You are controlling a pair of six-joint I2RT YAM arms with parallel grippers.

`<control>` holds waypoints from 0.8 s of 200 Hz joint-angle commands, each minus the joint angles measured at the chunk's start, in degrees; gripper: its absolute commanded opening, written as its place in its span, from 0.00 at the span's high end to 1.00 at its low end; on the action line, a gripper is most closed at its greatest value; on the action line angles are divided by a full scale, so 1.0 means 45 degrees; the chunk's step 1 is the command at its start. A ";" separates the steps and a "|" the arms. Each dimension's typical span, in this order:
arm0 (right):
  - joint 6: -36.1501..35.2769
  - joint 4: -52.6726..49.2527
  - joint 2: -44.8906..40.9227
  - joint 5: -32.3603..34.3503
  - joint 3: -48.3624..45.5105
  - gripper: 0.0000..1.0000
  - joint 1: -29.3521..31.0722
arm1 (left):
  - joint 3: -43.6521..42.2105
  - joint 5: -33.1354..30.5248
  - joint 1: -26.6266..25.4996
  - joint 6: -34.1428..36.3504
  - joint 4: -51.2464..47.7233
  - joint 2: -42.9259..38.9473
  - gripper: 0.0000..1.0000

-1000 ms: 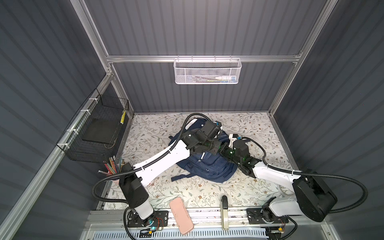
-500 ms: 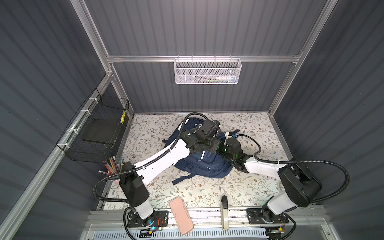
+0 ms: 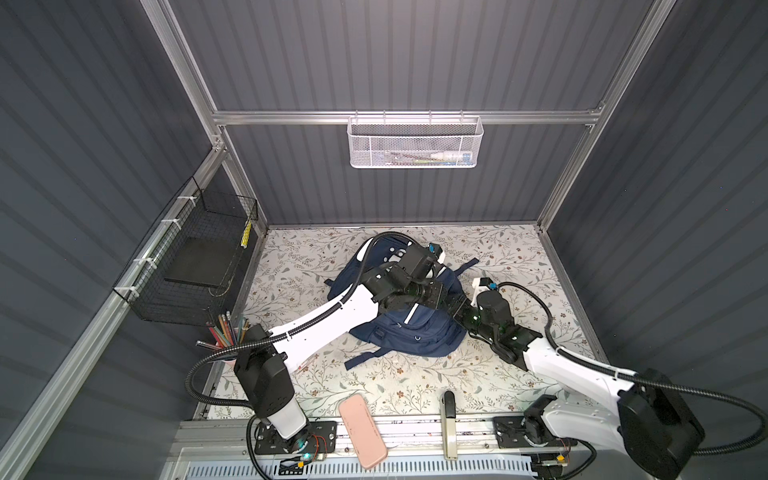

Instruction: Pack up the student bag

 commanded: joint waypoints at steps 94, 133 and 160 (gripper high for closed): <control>-0.1585 -0.6103 -0.1468 0.2319 0.1203 0.20 0.3288 | -0.6879 0.1108 0.3247 -0.4381 0.3215 -0.4849 0.00; -0.2219 -0.6605 0.1131 0.2378 0.3502 0.14 0.4435 | -0.9131 0.0556 0.3272 -0.6316 0.5197 -0.5789 0.07; -0.2135 -0.5783 0.1719 0.3565 0.3786 0.14 0.5859 | -0.9491 0.1006 0.3278 -0.6498 0.6414 -0.5043 0.18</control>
